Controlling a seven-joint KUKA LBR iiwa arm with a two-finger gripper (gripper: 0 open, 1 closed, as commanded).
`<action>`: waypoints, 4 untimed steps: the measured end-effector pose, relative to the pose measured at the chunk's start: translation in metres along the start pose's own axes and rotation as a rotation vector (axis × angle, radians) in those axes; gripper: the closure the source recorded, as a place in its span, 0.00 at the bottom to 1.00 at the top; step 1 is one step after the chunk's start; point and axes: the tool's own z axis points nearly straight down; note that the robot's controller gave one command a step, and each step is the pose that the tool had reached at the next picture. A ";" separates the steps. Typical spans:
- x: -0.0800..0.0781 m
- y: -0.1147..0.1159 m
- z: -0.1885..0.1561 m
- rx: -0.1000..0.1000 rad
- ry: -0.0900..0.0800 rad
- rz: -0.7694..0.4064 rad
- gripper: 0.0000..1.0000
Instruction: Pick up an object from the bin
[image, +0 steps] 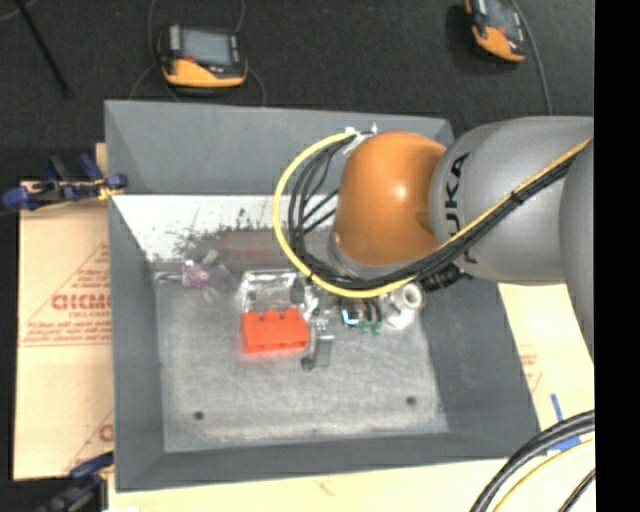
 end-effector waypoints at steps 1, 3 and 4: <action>-0.035 0.000 0.093 -0.003 -0.025 0.025 0.00; -0.045 -0.002 0.084 -0.003 -0.037 -0.067 1.00; -0.036 -0.003 -0.117 0.000 -0.017 -0.058 1.00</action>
Offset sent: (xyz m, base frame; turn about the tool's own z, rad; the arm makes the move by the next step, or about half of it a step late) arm 0.0288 0.0004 -0.0961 0.0284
